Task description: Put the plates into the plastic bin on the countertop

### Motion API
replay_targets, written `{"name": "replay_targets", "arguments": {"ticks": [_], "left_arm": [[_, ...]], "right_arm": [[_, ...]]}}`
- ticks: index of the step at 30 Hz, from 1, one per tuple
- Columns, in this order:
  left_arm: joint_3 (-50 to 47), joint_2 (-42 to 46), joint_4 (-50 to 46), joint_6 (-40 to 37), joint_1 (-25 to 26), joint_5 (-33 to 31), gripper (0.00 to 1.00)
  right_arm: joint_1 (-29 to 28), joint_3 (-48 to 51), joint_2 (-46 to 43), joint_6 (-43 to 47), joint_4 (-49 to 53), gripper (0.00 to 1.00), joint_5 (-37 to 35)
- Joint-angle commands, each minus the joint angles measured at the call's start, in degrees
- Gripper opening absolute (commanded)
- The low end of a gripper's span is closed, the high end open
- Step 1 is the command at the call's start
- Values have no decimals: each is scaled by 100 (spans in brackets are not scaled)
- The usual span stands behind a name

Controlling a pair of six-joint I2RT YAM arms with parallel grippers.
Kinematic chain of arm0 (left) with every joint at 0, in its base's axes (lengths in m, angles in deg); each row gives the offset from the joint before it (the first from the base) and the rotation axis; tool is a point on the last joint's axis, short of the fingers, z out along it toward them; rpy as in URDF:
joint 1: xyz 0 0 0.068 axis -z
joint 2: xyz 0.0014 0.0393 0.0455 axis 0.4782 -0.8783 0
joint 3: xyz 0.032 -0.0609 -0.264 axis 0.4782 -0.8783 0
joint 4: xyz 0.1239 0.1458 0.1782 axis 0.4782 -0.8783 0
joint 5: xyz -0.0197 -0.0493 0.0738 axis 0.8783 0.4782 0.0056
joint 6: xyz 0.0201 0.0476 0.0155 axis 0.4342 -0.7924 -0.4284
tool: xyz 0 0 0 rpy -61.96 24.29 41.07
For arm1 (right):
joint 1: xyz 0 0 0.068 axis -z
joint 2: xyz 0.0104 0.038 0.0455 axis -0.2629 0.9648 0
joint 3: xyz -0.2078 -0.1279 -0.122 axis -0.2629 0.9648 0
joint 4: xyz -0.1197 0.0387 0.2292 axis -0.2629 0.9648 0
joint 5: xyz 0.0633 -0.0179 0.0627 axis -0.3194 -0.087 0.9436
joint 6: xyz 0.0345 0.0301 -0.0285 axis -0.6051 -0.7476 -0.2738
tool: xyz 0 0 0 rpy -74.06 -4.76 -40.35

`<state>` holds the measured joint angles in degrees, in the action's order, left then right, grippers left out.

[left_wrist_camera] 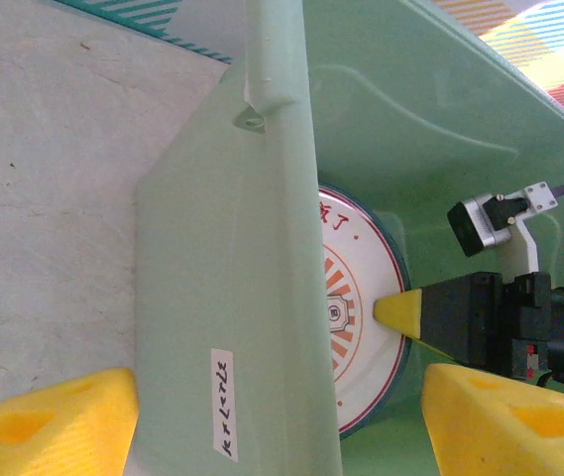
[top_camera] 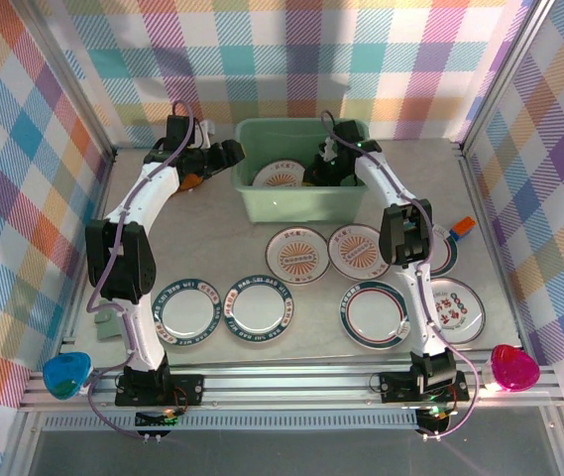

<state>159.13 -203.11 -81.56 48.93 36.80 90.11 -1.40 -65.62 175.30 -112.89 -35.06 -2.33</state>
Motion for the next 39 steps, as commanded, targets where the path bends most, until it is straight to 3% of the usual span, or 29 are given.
{"name": "replay_targets", "arguments": {"ticks": [1,6,13,19,25,32,39], "left_arm": [[13,80,-101,-167,41,-3,76],[-59,270,-207,-293,39,-134,76],[-204,573,-377,-356,-30,-339,76],[-438,928,-487,-429,-157,-482,76],[-728,1194,-548,-264,-492,-215,76],[-1520,1535,-92,-8,-810,183,76],[-2459,1675,-10,-157,-919,488,71]], "right_arm": [[-41,-232,96,87,74,5,123],[-36,-233,116,80,67,8,143],[-49,-242,111,-19,140,22,47],[-45,-250,2,26,75,46,71],[-58,-293,-145,41,139,72,163],[-68,-286,-398,163,213,88,52],[-92,-283,-880,391,110,95,-125]]}}
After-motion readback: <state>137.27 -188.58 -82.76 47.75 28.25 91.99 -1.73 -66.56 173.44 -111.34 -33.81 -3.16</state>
